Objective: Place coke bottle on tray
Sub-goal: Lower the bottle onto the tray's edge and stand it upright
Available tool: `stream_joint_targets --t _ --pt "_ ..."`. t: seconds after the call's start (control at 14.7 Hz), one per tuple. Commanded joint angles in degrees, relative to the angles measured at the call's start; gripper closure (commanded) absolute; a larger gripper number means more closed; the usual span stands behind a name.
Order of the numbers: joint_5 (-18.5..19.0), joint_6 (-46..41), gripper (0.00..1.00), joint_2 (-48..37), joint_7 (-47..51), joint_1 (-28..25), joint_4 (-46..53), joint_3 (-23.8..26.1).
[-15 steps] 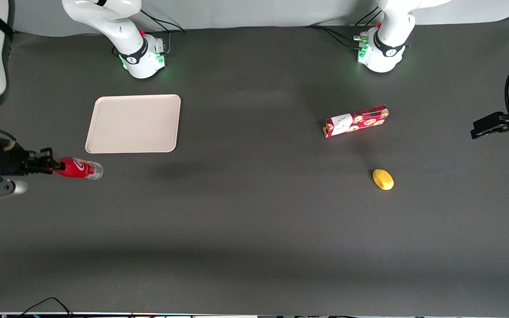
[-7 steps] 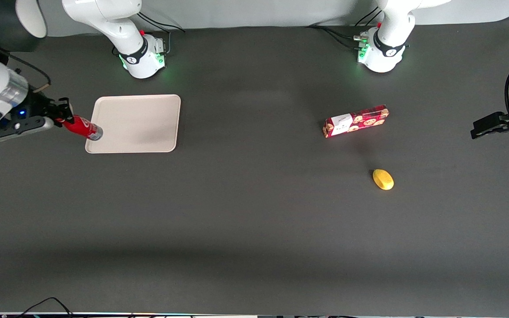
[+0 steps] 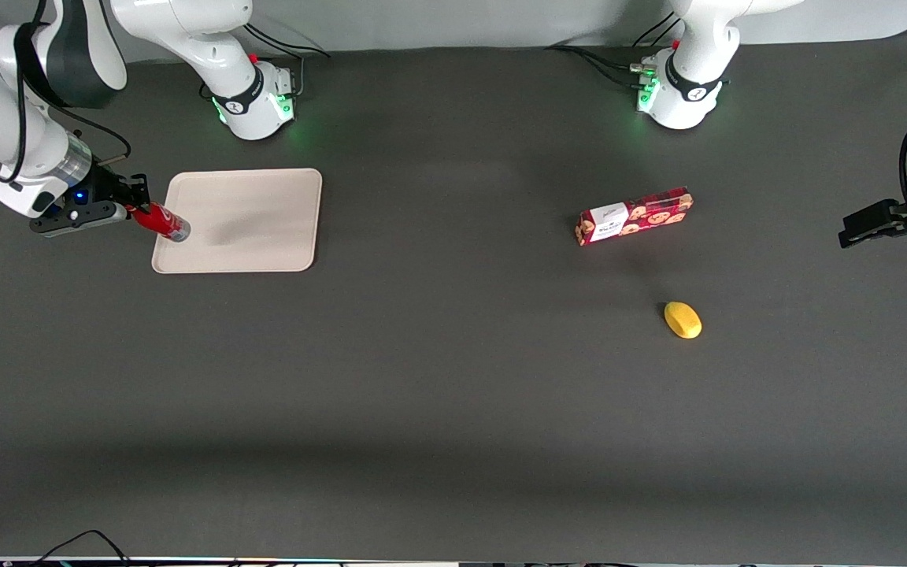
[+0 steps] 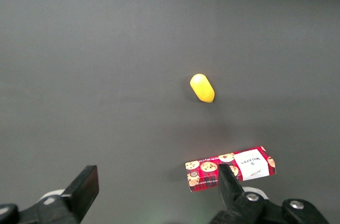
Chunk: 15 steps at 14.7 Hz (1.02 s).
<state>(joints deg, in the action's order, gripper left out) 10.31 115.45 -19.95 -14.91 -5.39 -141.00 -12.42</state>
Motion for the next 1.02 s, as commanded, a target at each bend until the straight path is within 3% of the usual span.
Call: stream_joint_targets --t 0.0,0.55,0.75,0.95 --pt "3.67 7.57 1.00 -2.56 -3.10 0.12 -7.25 -5.50" --pt "4.02 12.52 1.00 0.61 -3.81 0.20 -11.40 -8.50" --pt "7.87 13.47 1.00 0.70 -3.81 0.47 -11.40 -11.47" --pt "7.89 14.10 0.94 1.31 -3.73 0.47 -11.40 -11.75"
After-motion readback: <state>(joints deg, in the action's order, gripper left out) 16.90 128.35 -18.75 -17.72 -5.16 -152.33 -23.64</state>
